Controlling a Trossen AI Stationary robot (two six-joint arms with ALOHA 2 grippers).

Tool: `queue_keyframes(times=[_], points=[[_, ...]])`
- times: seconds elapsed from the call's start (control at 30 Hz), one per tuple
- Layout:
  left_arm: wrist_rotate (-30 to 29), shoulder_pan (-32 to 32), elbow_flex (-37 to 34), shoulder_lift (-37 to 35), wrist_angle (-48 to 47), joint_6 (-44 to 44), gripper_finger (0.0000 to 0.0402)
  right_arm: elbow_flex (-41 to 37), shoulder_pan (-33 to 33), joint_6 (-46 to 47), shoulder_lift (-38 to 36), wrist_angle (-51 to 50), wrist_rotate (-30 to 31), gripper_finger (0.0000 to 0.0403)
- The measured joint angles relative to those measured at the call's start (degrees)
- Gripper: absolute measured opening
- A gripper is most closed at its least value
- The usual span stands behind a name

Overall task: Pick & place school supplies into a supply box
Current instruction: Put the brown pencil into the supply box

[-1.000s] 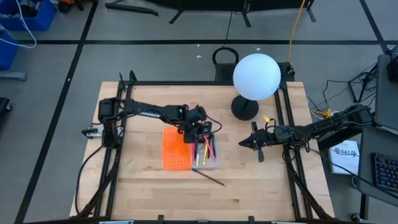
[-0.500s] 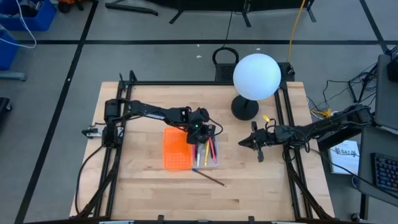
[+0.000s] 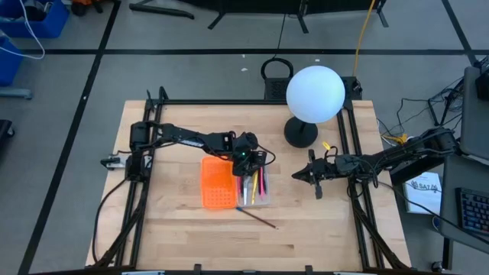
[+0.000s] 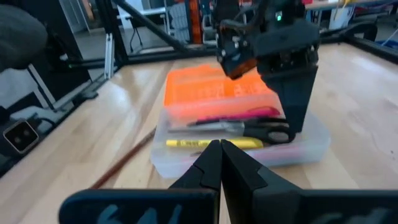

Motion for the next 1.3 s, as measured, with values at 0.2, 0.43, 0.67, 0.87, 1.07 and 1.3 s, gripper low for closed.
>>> queue_keyframes(times=[0.2, 0.43, 0.67, 0.87, 1.07, 1.3], points=[[-4.9, -0.6, 0.0, -1.0, -0.3, 0.1, 0.0113, 0.0, 0.0, 0.0, 0.1, 0.2, 0.0, 0.0000], [-10.3, -3.1, -0.1, -14.2, -1.9, -4.9, 0.0085, 0.0, 0.0, -0.3, 0.1, 0.4, 0.0, 0.0000], [-4.9, 2.1, -0.6, -39.5, -15.8, -36.2, 0.0008, 0.0, 0.0, -2.4, 0.1, 1.0, -0.2, 0.0000], [22.3, 10.1, -18.5, -62.1, -11.0, -65.0, 0.0004, 0.0, 0.0, -4.7, 0.1, 1.7, -0.1, 0.0000], [15.4, 10.0, -41.8, -77.4, 11.6, -96.4, 0.0003, 0.0, 0.0, -5.4, 0.1, 4.5, 0.0, 0.0000], [15.2, 10.6, -64.7, -85.7, 32.4, -108.1, 0.0002, 0.0, 0.0, -5.1, 0.1, 7.7, 0.0, 0.0000]])
